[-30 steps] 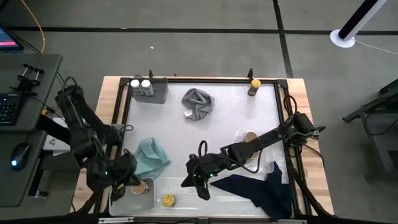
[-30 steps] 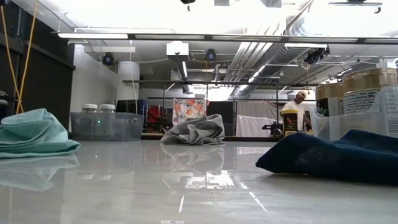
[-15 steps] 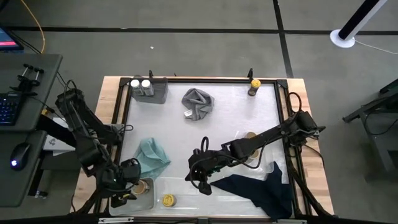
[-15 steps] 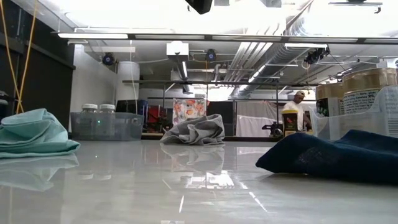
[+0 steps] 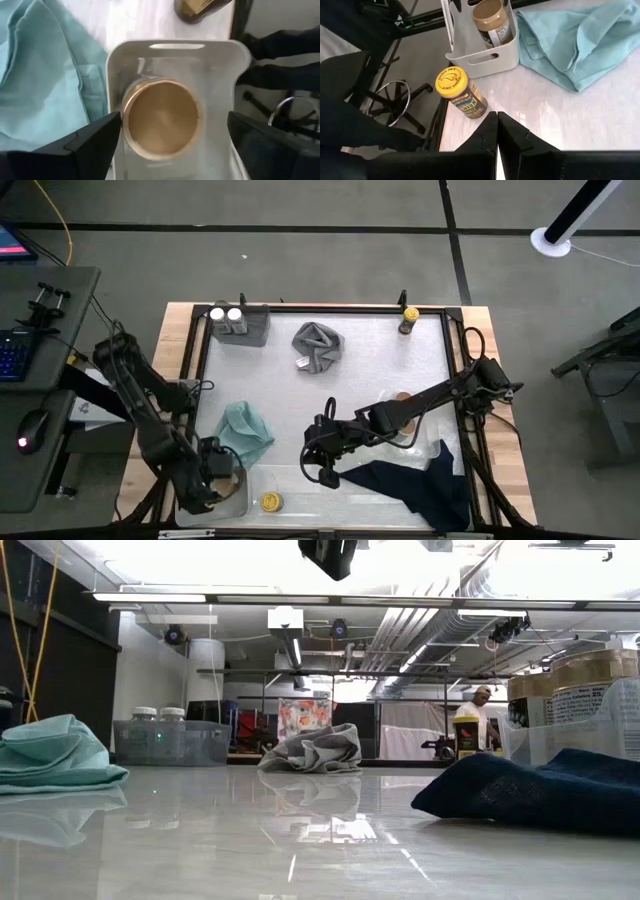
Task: Sort spices by type
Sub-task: Put the brown seasoning bottle into the transparent bin
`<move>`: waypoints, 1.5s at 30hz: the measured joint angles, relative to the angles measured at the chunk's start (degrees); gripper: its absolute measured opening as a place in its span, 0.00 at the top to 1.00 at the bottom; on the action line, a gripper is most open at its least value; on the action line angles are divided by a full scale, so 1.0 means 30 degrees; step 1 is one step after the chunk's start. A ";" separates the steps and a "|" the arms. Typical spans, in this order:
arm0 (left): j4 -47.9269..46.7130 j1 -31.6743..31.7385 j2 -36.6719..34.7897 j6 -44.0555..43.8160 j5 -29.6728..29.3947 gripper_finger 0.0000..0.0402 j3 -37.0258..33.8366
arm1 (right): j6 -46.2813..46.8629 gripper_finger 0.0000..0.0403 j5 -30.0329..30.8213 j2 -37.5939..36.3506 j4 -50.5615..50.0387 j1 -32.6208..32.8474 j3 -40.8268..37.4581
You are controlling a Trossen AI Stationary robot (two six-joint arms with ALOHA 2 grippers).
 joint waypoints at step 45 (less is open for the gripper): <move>0.6342 1.0274 -0.2004 1.3854 -0.4845 0.41 0.3155 | 0.2262 1.00 1.1077 -0.9403 -0.6763 0.3022 -0.0004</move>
